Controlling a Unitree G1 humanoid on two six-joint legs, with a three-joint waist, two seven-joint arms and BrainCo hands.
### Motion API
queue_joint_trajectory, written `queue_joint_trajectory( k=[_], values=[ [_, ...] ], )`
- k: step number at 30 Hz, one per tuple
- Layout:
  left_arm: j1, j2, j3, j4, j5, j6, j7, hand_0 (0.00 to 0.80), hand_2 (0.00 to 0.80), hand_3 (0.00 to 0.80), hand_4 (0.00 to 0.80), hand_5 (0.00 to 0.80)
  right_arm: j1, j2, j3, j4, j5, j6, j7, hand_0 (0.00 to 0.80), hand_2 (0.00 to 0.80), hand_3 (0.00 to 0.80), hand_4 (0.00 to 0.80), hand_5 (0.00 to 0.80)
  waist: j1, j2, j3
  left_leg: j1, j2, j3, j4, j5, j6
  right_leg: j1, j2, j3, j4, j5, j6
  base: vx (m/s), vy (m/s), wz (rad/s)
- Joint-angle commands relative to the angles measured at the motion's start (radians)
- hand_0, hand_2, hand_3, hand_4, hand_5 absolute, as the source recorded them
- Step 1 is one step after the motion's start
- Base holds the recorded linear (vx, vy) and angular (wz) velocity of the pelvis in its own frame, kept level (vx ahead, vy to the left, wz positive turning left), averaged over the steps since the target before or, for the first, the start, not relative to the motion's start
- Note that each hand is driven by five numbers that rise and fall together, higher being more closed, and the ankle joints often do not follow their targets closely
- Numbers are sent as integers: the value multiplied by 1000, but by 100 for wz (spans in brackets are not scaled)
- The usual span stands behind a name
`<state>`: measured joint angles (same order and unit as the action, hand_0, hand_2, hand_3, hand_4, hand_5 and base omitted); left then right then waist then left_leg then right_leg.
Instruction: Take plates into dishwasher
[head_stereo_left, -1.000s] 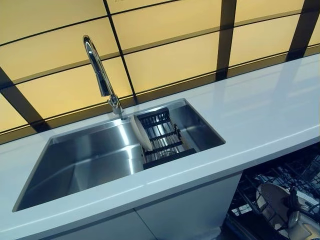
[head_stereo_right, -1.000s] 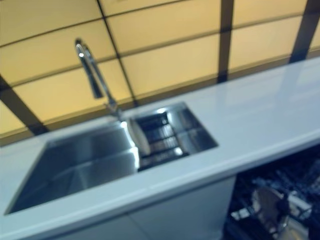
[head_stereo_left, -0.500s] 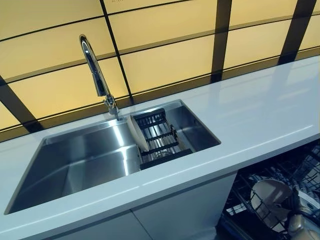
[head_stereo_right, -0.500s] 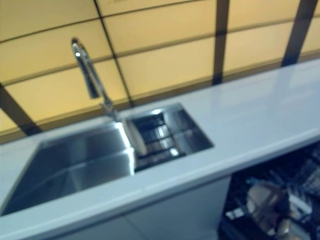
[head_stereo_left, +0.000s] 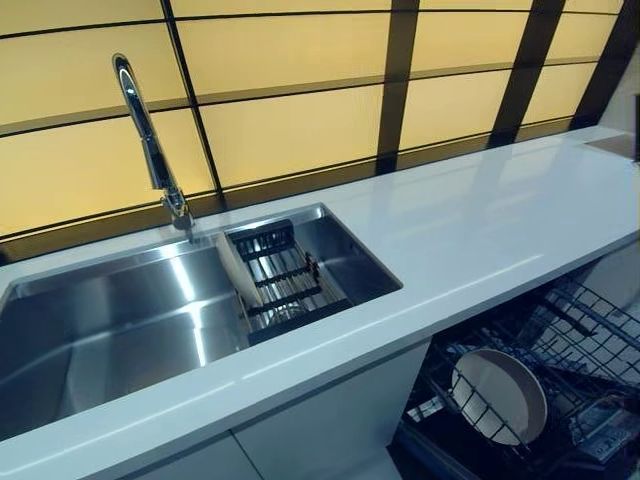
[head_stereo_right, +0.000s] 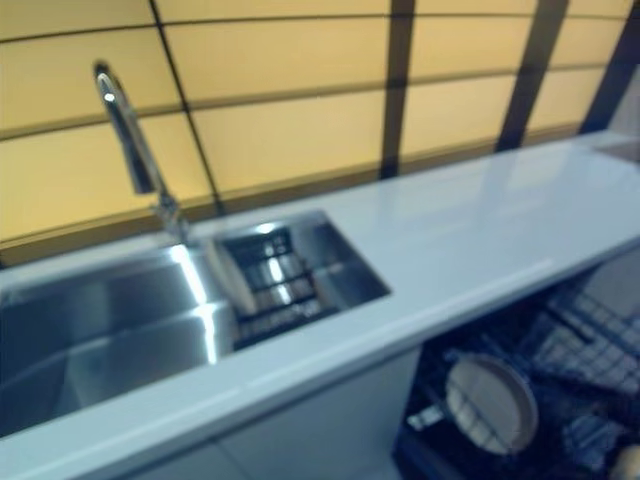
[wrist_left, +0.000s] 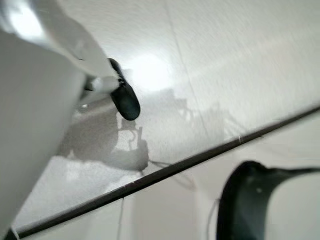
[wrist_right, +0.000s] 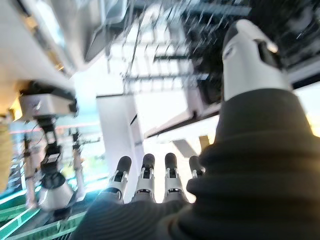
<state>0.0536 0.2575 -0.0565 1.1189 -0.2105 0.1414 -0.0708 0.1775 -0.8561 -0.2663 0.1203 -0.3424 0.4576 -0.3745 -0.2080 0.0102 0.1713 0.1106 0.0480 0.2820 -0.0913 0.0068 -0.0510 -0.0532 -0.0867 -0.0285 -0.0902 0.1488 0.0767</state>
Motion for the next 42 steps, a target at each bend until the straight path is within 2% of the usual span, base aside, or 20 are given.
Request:
queue_joint_trajectory(
  k=[1,4,9,15,18,24,25,26,27,30,35,38,41,42],
  values=[
    [-48,75,11,52,-20,-6,20,0,0,0,0,0,-77,-96,-86,24,-26,0,-69,0,0,0,0,0,12,-53,-2,8,-38,-19,17,-90,73,6,23,11,32,-66,77,-10,-1,-8],
    [-54,81,2,46,-32,2,24,0,0,0,0,0,-97,-125,-105,33,-10,5,-90,0,0,0,0,0,16,-56,-1,7,-38,-21,21,-92,74,7,24,14,33,-66,78,-5,-1,-7],
    [-67,91,-30,49,-54,18,34,0,0,0,0,0,-205,-254,-128,68,26,10,-121,0,0,0,0,0,50,-66,-18,13,-36,-40,22,-94,70,31,23,3,17,-67,75,18,-9,0],
    [-77,98,-70,54,-72,42,45,0,0,0,0,0,-379,-401,-56,138,8,-33,-93,0,0,0,0,0,100,-77,-38,10,-37,-68,24,-88,60,52,16,-32,7,-71,74,29,-33,8],
    [-85,99,-86,51,-89,52,51,0,0,0,0,0,-542,-461,65,122,-34,-83,-56,0,0,0,0,0,130,-83,-44,6,-40,-90,21,-82,56,62,15,-49,3,-76,72,10,-28,6],
    [-82,93,-89,50,-96,53,48,0,0,0,0,0,-741,-510,241,68,-61,-188,11,0,0,0,0,0,170,-90,-53,-5,-42,-122,15,-69,49,73,14,-78,3,-86,67,12,-15,19],
    [-79,91,-89,50,-96,51,47,0,0,0,0,0,-778,-518,280,69,-100,-238,13,0,0,0,0,0,177,-92,-54,-8,-42,-127,15,-66,47,75,13,-87,3,-88,67,12,-17,16],
    [-78,91,-90,51,-98,48,49,0,0,0,0,0,-797,-524,300,70,-105,-248,14,0,0,0,0,0,181,-93,-54,-10,-42,-130,14,-65,47,76,12,-92,3,-89,66,14,-28,30],
    [-76,91,-95,51,-101,49,52,0,0,0,0,0,-873,-539,381,65,-141,-332,11,0,0,0,0,0,196,-97,-55,-18,-43,-142,12,-60,44,79,10,-109,3,-92,66,11,-30,35],
    [-76,95,-98,50,-107,55,54,0,0,0,0,0,-998,-547,520,65,-205,-423,-11,0,0,0,0,0,225,-108,-53,-31,-43,-162,7,-49,39,85,8,-140,3,-96,66,17,-32,35],
    [-69,96,-99,49,-103,59,62,0,0,0,0,0,-1101,-531,646,85,-284,-497,-26,0,0,0,0,0,260,-116,-42,-48,-43,-192,4,-39,34,94,3,-183,3,-100,67,21,-32,35],
    [-63,101,-98,46,-102,57,56,0,0,0,0,0,-1165,-508,724,116,-317,-507,-18,0,0,0,0,0,282,-120,-28,-64,-46,-211,4,-30,32,96,0,-206,3,-101,67,13,-21,36],
    [-62,102,-98,45,-102,56,54,0,0,0,0,0,-1178,-503,740,125,-324,-507,-19,0,0,0,0,0,284,-120,-25,-67,-46,-213,4,-29,32,95,0,-209,3,-101,67,3,-10,17],
    [-60,105,-102,37,-112,53,53,0,0,0,0,0,-1202,-486,773,149,-348,-523,-12,0,0,0,0,0,299,-120,-11,-78,-47,-224,4,-23,31,93,-3,-221,3,-100,68,3,-15,9]
  ],
)
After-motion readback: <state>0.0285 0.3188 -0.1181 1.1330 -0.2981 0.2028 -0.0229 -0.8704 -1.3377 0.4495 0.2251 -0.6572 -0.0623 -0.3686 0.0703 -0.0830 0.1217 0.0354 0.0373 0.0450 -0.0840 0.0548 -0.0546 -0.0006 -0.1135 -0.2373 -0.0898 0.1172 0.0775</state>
